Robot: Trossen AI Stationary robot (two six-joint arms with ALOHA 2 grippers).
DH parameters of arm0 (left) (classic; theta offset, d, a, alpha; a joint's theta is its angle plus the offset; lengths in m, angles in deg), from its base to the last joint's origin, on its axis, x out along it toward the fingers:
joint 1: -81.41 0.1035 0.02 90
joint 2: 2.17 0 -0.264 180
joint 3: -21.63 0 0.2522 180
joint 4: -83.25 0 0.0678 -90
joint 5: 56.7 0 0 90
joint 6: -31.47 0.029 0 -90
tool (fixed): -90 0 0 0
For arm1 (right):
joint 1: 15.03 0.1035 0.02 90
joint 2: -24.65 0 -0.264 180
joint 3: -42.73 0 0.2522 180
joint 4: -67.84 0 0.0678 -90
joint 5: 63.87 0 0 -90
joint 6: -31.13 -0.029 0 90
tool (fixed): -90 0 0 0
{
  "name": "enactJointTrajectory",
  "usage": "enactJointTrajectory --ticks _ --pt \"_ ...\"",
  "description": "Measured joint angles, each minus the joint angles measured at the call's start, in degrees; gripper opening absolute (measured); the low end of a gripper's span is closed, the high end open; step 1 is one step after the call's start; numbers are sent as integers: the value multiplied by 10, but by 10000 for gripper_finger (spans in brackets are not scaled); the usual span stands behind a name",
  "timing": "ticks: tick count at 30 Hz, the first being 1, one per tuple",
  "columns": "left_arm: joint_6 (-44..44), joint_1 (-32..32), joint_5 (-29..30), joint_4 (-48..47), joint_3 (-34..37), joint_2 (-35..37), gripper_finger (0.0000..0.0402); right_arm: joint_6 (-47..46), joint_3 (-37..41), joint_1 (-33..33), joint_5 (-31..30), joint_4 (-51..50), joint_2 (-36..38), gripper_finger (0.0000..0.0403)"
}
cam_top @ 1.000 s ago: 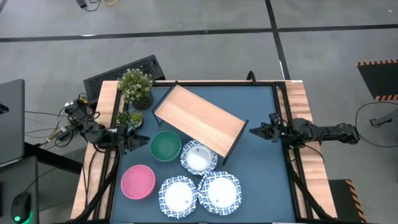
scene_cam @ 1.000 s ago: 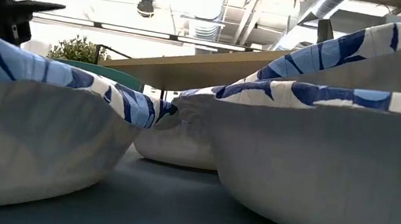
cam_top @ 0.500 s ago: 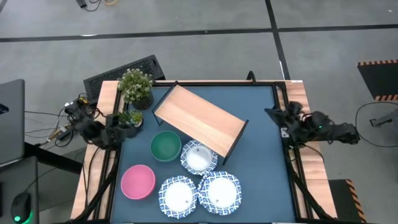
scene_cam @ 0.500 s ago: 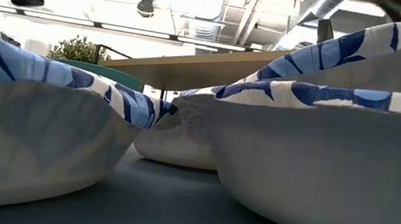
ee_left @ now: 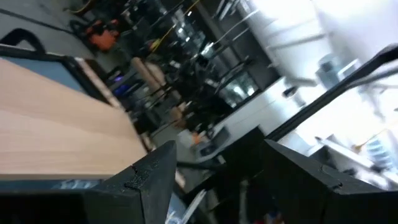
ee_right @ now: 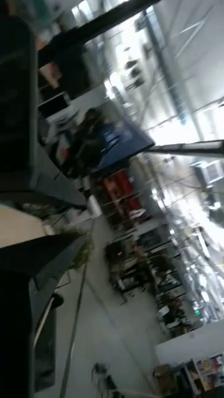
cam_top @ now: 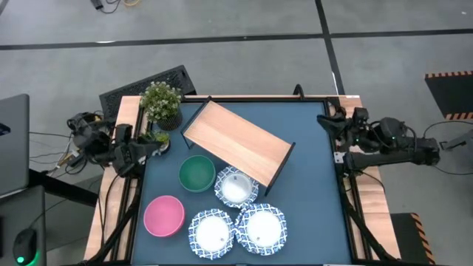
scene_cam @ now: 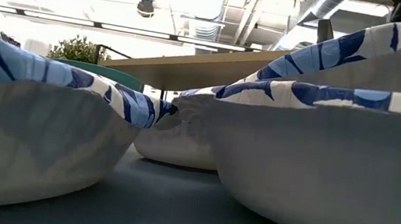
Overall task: Place and stack bowls onto a shelf
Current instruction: Put the green bowl on the shelf
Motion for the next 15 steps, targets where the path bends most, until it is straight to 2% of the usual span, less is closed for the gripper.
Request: enactJointTrajectory --ticks 8,15 --pt "-34 0 14 -169 -108 -127 220 16 -63 0 -1 -68 -88 167" --pt "-191 18 -7 -382 -185 -240 201 1 -70 0 -1 -119 -102 177"
